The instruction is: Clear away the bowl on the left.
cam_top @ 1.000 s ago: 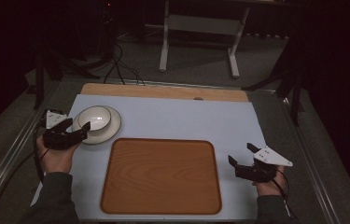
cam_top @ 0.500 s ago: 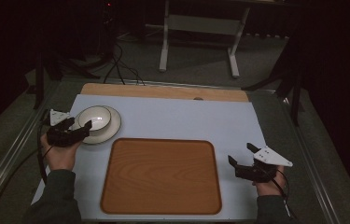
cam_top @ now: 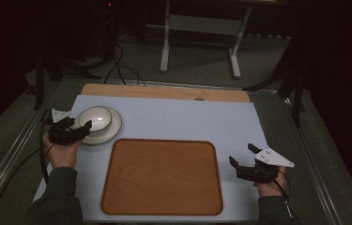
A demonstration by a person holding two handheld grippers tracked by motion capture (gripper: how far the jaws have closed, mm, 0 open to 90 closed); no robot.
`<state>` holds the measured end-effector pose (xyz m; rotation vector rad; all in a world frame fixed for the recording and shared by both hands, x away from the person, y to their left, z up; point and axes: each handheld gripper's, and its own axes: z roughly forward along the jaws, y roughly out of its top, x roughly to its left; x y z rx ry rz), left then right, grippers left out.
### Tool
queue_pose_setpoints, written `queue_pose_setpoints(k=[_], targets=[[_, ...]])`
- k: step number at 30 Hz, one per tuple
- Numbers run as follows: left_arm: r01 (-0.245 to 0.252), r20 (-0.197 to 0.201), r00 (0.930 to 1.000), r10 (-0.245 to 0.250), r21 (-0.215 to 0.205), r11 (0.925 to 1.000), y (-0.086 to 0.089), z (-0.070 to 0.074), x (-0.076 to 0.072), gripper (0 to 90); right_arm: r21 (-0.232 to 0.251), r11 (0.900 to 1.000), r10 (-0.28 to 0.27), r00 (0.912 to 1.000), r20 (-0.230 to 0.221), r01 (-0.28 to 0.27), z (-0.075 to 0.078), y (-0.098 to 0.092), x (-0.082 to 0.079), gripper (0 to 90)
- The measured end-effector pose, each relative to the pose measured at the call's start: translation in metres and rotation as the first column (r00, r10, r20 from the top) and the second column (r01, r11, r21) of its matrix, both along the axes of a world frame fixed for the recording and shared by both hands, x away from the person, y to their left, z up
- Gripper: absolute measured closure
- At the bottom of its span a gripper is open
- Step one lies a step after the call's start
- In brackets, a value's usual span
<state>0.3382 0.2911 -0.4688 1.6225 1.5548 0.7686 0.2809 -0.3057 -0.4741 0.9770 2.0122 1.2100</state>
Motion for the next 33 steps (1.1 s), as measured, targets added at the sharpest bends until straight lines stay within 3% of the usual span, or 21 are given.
queue_pose_setpoints(k=[10, 20, 28, 33], targets=[[-0.045, -0.046, 0.9979, 0.046, 0.013, 0.9989, 0.004, -0.009, 0.009, 38.3, -0.001, 1.0, 0.001, 1.0, -0.003, -0.001, 0.0, 0.0, 0.0, 13.3], [-0.095, -0.105, 0.9899, 0.095, 0.012, 0.9954, 0.006, -0.019, 0.019, 42.9, 0.002, 1.0, 0.005, 1.0, 0.001, -0.005, 0.0, 0.0, 0.0, 13.4], [-0.1, -0.152, 0.9841, 0.092, -0.045, 0.994, 0.005, -0.025, 0.027, 55.4, -0.001, 1.0, 0.01, 0.9999, 0.002, -0.01, 0.0, 0.001, 0.0, 13.4], [-0.133, -0.176, 0.9776, 0.115, -0.094, 0.9866, 0.009, -0.027, 0.031, 58.3, -0.004, 1.0, 0.013, 0.9999, 0.003, -0.013, 0.0, 0.001, 0.0, 13.4]])
